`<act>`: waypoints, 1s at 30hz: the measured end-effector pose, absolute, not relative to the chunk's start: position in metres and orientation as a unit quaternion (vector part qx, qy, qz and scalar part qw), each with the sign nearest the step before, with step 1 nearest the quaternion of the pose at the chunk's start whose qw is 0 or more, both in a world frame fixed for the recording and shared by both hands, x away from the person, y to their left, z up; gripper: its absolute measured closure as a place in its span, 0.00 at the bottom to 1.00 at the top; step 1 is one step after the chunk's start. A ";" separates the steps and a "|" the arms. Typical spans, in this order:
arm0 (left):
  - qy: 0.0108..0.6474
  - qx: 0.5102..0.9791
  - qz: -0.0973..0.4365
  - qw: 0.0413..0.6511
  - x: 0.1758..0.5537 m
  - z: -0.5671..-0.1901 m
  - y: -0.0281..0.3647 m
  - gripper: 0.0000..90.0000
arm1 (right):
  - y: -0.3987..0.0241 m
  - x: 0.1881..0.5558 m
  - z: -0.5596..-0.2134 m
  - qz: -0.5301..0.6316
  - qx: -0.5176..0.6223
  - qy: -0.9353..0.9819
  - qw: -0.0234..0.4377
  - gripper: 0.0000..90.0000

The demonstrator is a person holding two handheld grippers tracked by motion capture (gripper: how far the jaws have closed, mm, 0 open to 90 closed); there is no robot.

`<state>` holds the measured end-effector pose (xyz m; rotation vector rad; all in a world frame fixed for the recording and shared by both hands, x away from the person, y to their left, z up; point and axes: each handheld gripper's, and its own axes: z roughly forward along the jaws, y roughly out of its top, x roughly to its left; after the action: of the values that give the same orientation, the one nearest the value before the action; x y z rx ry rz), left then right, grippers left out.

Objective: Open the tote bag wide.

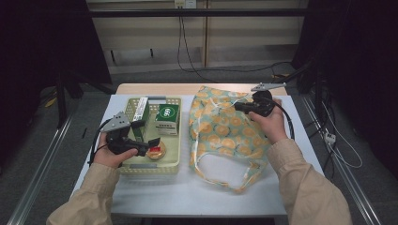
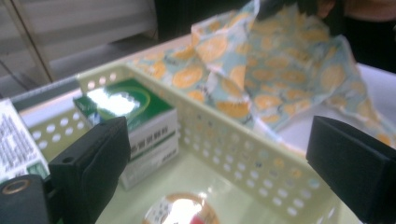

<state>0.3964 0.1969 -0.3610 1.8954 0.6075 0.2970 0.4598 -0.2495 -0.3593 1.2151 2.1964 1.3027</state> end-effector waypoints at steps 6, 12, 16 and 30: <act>0.254 0.826 0.121 0.489 0.413 -0.374 0.187 0.07 | -0.250 0.461 -0.362 0.455 0.426 0.766 0.155 1.00; 0.242 0.849 0.092 0.461 0.422 -0.389 0.176 0.08 | -0.246 0.461 -0.365 0.451 0.424 0.770 0.153 1.00; 0.243 0.866 0.077 0.431 0.426 -0.401 0.169 0.07 | -0.245 0.461 -0.366 0.449 0.424 0.772 0.154 1.00; 0.246 0.894 0.054 0.371 0.435 -0.423 0.163 0.09 | -0.246 0.460 -0.368 0.448 0.422 0.773 0.152 1.00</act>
<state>0.4346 0.1626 -0.4230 2.2916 0.6320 0.1387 0.4596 -0.2464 -0.3676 1.2120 2.2188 1.2852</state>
